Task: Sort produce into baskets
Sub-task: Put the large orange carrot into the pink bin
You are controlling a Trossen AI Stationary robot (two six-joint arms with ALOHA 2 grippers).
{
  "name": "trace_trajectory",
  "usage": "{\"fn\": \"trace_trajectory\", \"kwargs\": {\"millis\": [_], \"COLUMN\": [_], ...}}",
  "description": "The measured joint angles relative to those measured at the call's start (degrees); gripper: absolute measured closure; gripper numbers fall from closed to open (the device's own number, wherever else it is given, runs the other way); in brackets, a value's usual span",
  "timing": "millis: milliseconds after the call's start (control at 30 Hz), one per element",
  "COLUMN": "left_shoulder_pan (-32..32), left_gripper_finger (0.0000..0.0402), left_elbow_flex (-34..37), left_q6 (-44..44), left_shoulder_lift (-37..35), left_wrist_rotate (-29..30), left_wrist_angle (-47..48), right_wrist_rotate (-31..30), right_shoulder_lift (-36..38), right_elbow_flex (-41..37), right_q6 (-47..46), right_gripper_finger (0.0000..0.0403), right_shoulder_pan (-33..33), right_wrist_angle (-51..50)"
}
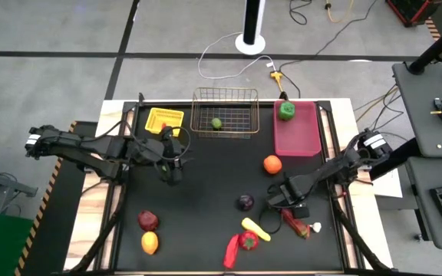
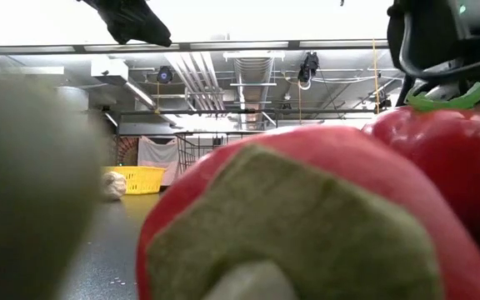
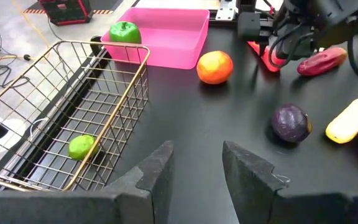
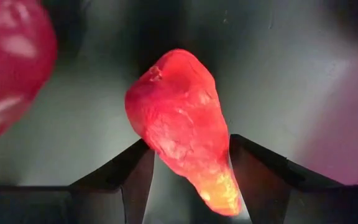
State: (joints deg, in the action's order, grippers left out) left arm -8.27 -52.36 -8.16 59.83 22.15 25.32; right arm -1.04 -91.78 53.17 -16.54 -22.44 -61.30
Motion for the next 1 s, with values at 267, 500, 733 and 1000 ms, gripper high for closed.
{"fn": "trace_trajectory", "kwargs": {"millis": [267,500,733,1000], "left_shoulder_pan": [0.0,0.0,0.0,0.0], "left_gripper_finger": [0.0282,0.0282,0.0282,0.0282], "left_elbow_flex": [0.0,0.0,0.0,0.0], "left_q6": [0.0,0.0,0.0,1.2], "left_shoulder_lift": [0.0,0.0,0.0,0.0], "left_wrist_rotate": [0.0,0.0,0.0,0.0], "left_wrist_angle": [-0.1,-1.0,-1.0,-3.1], "right_wrist_rotate": [1.5,1.5,-7.6,-32.2], "right_shoulder_lift": [-0.1,5.5,16.0,25.6], "right_elbow_flex": [0.0,1.3,6.2,9.1], "right_q6": [0.7,-2.4,-12.9,-20.7], "right_gripper_finger": [0.0262,0.0289,0.0288,0.0282], "right_shoulder_pan": [1.9,2.6,4.0,9.6], "right_wrist_angle": [0.5,-2.5,-5.4,2.9]}}
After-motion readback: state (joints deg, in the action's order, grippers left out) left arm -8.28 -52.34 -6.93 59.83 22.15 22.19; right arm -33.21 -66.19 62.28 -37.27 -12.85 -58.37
